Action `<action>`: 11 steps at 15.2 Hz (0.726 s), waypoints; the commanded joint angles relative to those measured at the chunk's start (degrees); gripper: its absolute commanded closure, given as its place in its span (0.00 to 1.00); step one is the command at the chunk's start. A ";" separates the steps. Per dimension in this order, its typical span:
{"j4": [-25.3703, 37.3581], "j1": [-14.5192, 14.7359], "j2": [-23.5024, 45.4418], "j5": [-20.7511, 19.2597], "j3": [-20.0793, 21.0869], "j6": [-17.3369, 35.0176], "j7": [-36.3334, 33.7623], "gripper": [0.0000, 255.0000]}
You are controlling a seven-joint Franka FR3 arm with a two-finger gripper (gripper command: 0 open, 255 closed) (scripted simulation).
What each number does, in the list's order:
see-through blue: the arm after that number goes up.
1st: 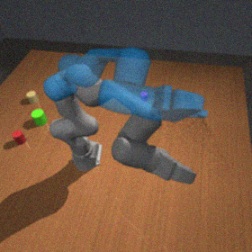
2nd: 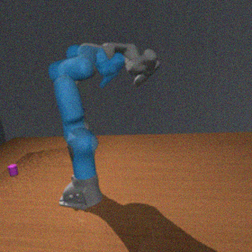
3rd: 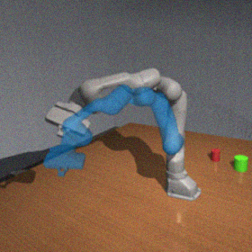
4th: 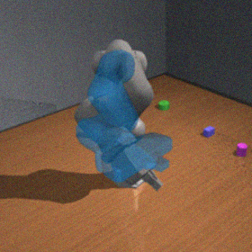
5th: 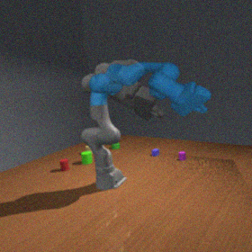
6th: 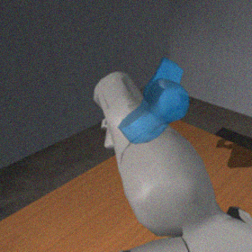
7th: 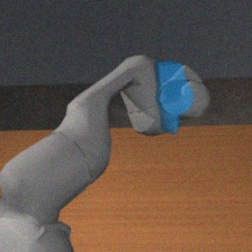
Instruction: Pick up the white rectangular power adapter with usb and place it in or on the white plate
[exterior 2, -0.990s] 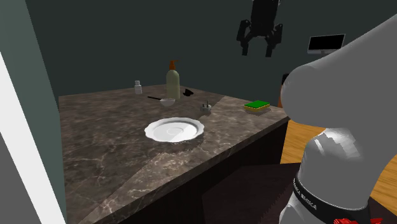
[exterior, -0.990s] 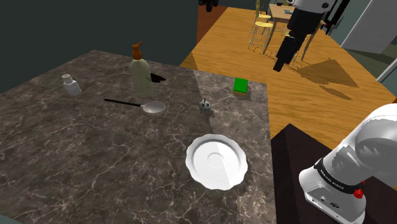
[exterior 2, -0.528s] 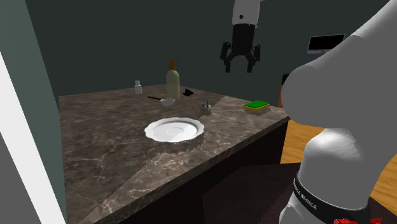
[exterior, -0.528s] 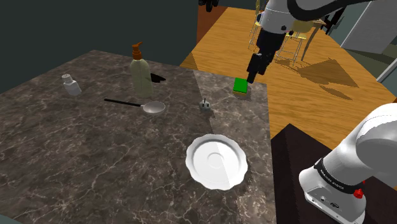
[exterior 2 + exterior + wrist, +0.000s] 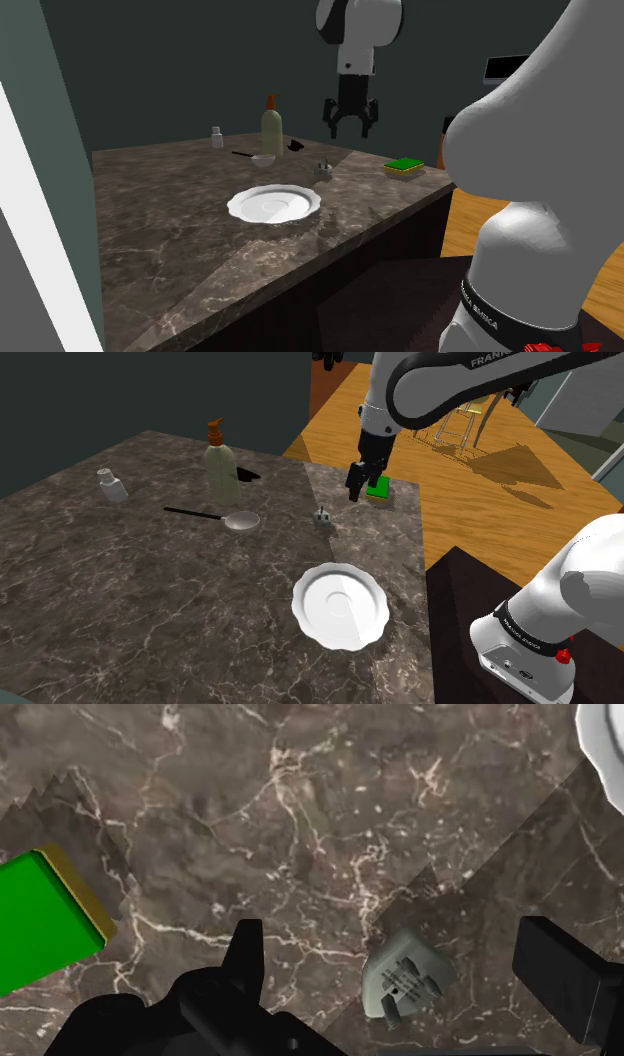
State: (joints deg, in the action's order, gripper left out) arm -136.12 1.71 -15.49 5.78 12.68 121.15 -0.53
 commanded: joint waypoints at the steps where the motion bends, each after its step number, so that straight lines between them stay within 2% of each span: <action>1: 2.38 0.17 4.78 -0.90 1.20 2.28 -1.63 0.00; 8: 11.05 1.42 20.90 -6.28 3.50 8.68 -7.46 0.00; 11: 11.16 1.71 22.87 -7.04 3.43 10.41 -8.09 0.00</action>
State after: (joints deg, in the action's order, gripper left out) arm -124.94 3.28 6.55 -0.93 16.08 130.72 -8.27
